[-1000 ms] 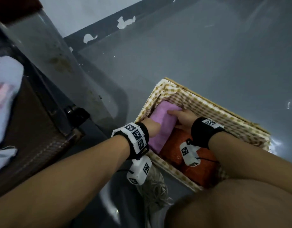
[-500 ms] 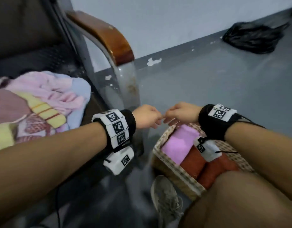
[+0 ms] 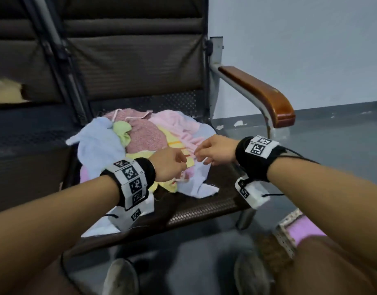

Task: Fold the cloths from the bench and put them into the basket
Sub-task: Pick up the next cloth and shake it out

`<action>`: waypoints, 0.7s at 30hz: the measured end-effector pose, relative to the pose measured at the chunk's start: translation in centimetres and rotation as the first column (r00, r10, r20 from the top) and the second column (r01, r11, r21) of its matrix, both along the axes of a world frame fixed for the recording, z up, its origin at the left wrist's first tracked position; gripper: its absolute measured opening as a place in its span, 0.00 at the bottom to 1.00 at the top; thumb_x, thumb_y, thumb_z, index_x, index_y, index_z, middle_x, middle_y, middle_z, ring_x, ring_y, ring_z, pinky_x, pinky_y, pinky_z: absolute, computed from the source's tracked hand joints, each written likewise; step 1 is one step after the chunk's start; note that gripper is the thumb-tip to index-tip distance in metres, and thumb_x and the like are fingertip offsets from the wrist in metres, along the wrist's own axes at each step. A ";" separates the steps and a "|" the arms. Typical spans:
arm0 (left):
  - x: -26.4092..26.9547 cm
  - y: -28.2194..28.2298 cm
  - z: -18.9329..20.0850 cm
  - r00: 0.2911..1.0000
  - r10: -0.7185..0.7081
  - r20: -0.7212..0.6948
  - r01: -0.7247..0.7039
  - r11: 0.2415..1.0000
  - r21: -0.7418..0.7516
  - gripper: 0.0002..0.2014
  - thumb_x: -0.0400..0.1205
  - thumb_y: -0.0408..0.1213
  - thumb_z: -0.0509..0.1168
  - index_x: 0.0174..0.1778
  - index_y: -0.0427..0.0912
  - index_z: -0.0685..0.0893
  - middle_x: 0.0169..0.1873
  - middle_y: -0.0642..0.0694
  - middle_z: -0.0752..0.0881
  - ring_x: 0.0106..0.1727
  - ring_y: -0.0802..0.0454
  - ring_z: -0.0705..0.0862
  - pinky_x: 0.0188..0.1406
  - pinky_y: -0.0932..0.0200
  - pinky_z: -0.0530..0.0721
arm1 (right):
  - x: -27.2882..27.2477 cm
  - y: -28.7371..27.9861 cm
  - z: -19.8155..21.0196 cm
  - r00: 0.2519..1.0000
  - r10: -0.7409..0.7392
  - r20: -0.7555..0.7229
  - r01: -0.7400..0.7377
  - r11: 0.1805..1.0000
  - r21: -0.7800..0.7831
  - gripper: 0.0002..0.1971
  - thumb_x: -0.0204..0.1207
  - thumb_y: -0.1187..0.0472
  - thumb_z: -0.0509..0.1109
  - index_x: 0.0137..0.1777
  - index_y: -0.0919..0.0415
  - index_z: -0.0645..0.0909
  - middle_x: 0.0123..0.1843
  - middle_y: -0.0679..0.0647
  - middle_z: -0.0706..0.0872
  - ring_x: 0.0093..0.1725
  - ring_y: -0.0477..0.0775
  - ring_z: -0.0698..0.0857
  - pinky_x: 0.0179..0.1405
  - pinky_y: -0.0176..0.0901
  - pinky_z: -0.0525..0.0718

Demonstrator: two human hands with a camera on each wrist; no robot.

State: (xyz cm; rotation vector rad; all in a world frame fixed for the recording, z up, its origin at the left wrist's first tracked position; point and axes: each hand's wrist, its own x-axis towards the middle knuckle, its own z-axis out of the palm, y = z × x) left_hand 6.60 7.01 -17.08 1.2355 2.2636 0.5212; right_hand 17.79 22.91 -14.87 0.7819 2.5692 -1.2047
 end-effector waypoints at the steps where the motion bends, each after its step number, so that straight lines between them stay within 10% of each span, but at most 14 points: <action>1: -0.7 -0.6 -0.7 1.000 0.016 -0.022 -0.017 1.000 -0.024 0.15 0.82 0.46 0.65 0.63 0.48 0.84 0.58 0.47 0.88 0.55 0.49 0.86 0.56 0.52 0.84 | -0.7 -0.5 -0.6 1.000 0.018 0.002 -0.018 0.999 0.029 0.13 0.82 0.56 0.69 0.60 0.61 0.88 0.57 0.56 0.91 0.50 0.53 0.89 0.49 0.44 0.86; 6: -3.0 -1.9 -5.1 0.959 0.112 -0.262 -0.145 0.983 -0.114 0.31 0.79 0.46 0.69 0.78 0.44 0.70 0.71 0.36 0.75 0.71 0.36 0.76 0.69 0.45 0.77 | -3.1 -2.6 -5.3 0.995 0.104 0.004 -0.103 0.983 0.153 0.15 0.81 0.56 0.69 0.65 0.56 0.86 0.56 0.55 0.91 0.56 0.53 0.88 0.62 0.46 0.83; 14: -6.9 -1.2 -6.1 0.897 0.253 -0.362 -0.303 0.949 -0.086 0.14 0.82 0.32 0.65 0.64 0.39 0.84 0.59 0.37 0.86 0.60 0.39 0.85 0.57 0.49 0.85 | -6.9 -2.5 -7.8 0.999 0.051 0.012 -0.052 0.995 0.090 0.26 0.76 0.57 0.77 0.72 0.57 0.73 0.49 0.58 0.92 0.37 0.60 0.90 0.37 0.49 0.88; 18: -7.2 -0.9 -5.7 0.933 0.307 -0.186 -0.292 0.951 0.104 0.06 0.81 0.39 0.68 0.42 0.45 0.90 0.43 0.45 0.91 0.49 0.45 0.88 0.50 0.56 0.84 | -8.3 -2.7 -7.7 0.998 0.059 0.014 -0.061 0.987 0.152 0.11 0.76 0.58 0.75 0.36 0.54 0.77 0.29 0.52 0.84 0.25 0.52 0.83 0.34 0.45 0.83; 21: -7.4 -0.8 -5.7 0.922 0.322 -0.214 -0.294 0.943 0.154 0.09 0.76 0.43 0.70 0.52 0.50 0.84 0.50 0.46 0.87 0.52 0.46 0.84 0.53 0.52 0.83 | -9.1 -2.5 -6.7 0.992 0.059 -0.109 -0.044 0.990 0.131 0.15 0.83 0.59 0.64 0.33 0.58 0.78 0.34 0.56 0.84 0.34 0.54 0.81 0.42 0.47 0.80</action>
